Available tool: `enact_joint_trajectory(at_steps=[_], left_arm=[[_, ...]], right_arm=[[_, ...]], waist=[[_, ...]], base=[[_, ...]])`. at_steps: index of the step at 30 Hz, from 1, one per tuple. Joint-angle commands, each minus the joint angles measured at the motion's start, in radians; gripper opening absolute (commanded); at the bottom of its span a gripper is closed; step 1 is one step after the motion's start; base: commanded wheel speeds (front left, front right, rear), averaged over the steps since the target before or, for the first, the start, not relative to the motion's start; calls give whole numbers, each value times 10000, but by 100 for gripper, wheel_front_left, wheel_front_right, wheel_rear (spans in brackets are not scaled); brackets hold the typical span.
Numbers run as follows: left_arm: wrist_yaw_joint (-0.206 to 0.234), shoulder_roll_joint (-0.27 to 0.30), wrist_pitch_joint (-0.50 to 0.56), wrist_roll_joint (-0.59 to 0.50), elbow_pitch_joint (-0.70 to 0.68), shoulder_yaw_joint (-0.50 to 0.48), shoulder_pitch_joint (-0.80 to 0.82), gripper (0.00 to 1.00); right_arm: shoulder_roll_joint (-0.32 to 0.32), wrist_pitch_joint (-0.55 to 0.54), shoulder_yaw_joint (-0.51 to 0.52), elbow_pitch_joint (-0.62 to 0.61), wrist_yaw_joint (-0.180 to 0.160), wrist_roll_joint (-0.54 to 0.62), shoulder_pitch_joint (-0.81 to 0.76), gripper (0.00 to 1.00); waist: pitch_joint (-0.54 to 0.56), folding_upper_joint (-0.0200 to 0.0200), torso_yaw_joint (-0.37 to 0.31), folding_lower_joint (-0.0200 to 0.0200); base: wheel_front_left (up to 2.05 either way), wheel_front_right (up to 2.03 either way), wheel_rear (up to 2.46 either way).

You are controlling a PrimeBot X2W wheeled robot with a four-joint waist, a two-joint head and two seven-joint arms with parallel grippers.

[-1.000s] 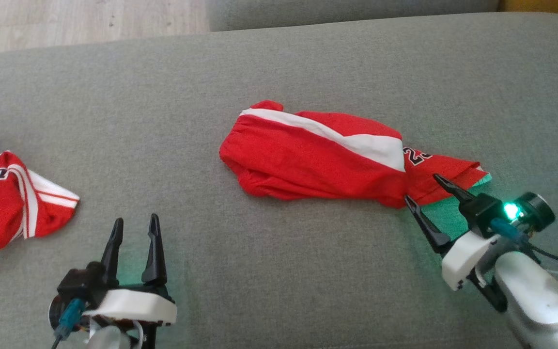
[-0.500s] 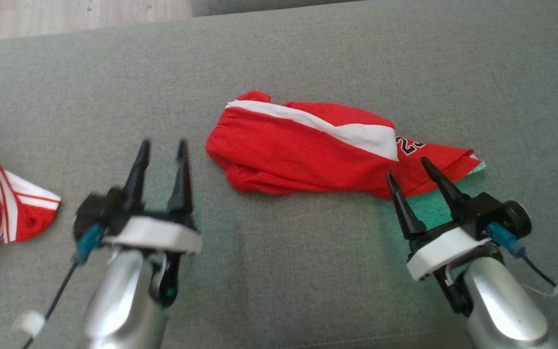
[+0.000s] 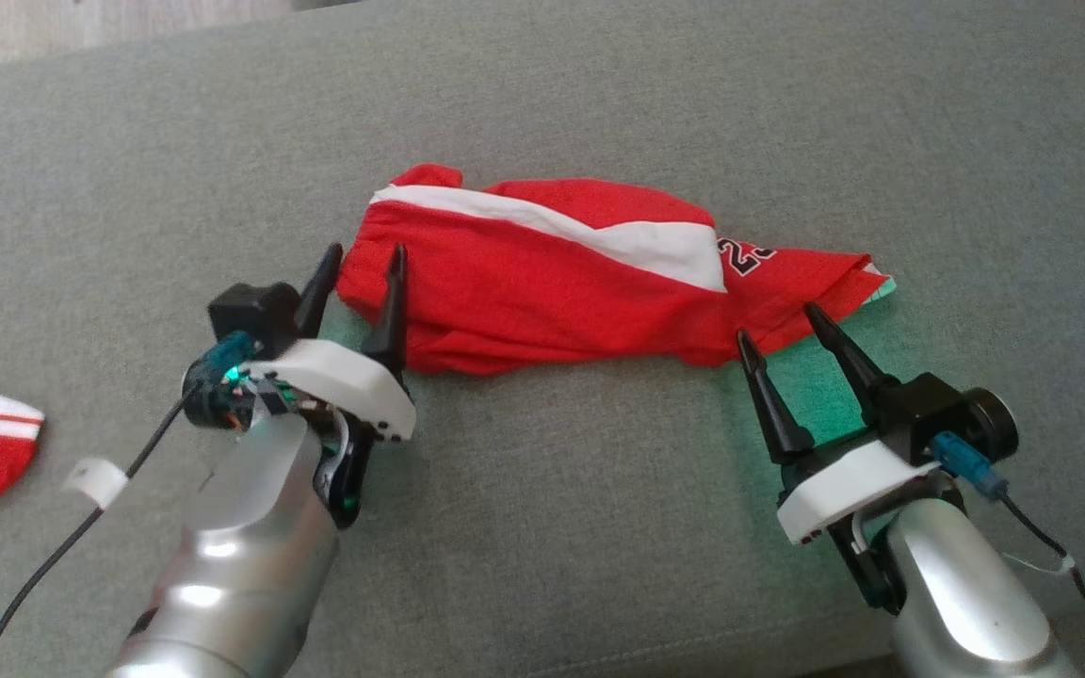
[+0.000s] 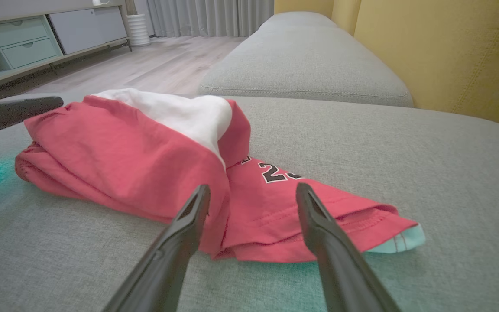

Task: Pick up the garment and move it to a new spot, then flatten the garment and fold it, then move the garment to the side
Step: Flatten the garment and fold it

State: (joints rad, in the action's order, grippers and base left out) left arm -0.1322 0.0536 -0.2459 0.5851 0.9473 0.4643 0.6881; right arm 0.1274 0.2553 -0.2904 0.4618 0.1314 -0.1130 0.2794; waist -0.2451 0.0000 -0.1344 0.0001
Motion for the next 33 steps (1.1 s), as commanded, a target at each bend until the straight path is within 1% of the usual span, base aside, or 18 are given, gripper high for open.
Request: enact_joint_trajectory(at_steps=[1,2,3,4,5,8,11,13,16,19,24,25,27,28,29,30,33], left_arm=[[17,295,7,111,46,-13,310,100],[17,323,10,182,232,109,360,99],[17,356,13,206,422,247,407,54],[16,373,13,222,596,385,449,13],[16,394,1,226,755,496,489,0],[16,455,-95,182,1059,586,614,0],[77,502,-141,45,1048,505,619,0],[254,537,-151,-175,504,261,404,0],[522,569,-154,-607,-474,-181,-378,0],[935,576,-156,-1106,-1530,-780,-1352,0],[1552,628,-157,-1891,-2830,-1763,-2953,0],[1638,595,-157,-2158,-3150,-2052,-3499,0],[1645,531,-157,-2367,-3335,-2301,-3913,0],[1657,489,-157,-2473,-3428,-2429,-4074,27],[1662,440,-157,-2572,-3517,-2553,-4219,60],[1666,387,-157,-2666,-3635,-2687,-4344,100],[1598,229,-158,-2912,-3879,-3000,-4663,100]], right_arm=[[-112,65,-146,-321,-7,54,201,100],[-120,65,-117,-317,-7,53,194,100],[-127,65,-91,-316,-7,50,191,100],[-134,65,-64,-314,-7,45,195,100],[-144,65,-36,-305,-7,40,207,100],[-176,65,20,-284,-7,23,229,100],[-192,65,62,-274,-7,2,196,100],[-211,65,103,-239,-7,-43,117,100],[-224,65,157,-151,-7,-154,-84,100],[-251,65,234,-53,-7,-278,-349,100],[-374,65,114,113,-7,-495,-630,100],[-421,65,17,151,-7,-592,-689,100],[-462,65,-138,219,-7,-703,-730,100],[-482,65,-216,268,-7,-784,-749,100],[-507,65,-296,316,-7,-887,-768,100],[-533,65,-362,355,-7,-996,-779,100],[-598,65,-593,436,-7,-1271,-730,100]], waist=[[-35,0,-42,-1],[-38,0,-51,-1],[-41,0,-49,-1],[-42,0,-36,-1],[-36,0,-13,-1],[48,0,124,-1],[180,0,264,-1],[357,0,450,-1],[700,0,809,-1],[1087,0,1216,-1],[1524,0,1614,-1],[1584,0,1719,-1],[1591,0,1772,-1],[1590,0,1797,-1],[1588,0,1819,-1],[1579,0,1842,-1],[1526,0,1920,-1]], base=[[0,0,0],[0,0,0],[0,0,0],[0,0,0],[0,0,0],[0,0,0],[0,0,0],[0,0,0],[0,0,0],[0,0,0],[0,0,0],[0,0,0],[0,0,0],[0,0,0],[0,0,0],[0,0,0],[0,0,0]])
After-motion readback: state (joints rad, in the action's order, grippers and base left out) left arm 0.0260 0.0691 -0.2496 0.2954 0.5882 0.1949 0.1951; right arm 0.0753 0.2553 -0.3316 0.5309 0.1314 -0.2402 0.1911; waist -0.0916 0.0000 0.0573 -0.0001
